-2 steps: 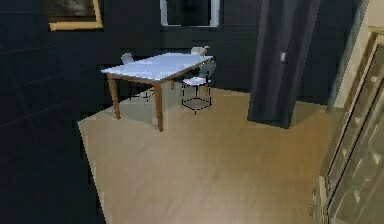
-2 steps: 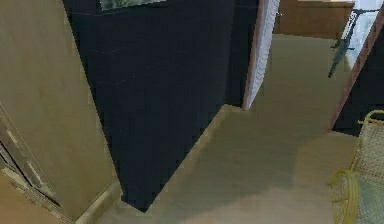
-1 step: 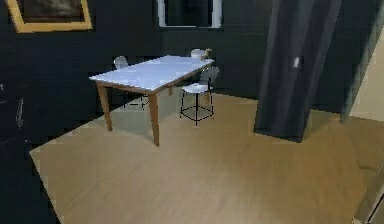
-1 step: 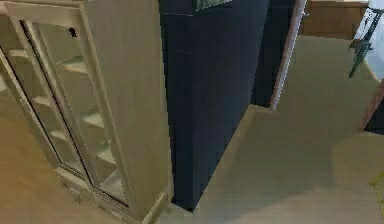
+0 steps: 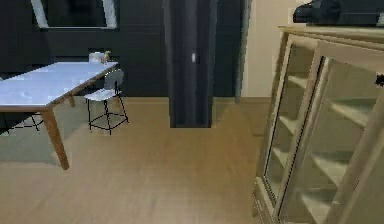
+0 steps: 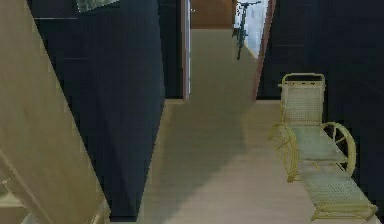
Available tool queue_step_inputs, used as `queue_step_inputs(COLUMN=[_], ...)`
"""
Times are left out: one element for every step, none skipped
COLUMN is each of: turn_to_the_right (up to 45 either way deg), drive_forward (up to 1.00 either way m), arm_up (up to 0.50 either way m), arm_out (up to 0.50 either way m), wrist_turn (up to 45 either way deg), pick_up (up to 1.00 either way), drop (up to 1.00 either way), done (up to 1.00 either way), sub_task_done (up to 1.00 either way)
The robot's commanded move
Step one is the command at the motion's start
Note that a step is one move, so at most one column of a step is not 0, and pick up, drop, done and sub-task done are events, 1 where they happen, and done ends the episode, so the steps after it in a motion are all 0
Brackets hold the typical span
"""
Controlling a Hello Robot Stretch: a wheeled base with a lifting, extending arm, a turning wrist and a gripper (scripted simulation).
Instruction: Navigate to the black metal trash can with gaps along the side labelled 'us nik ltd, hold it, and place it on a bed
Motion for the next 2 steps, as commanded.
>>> queue_step_inputs(turn_to_the_right=[0.0, 0.0], drive_forward=[1.00, 0.40], arm_up=[0.00, 0.00], arm_out=[0.00, 0.00], wrist_turn=[0.0, 0.0], pick_up=[0.00, 0.00], drop=[0.00, 0.00], done=[0.00, 0.00], sub_task_done=[0.00, 0.00])
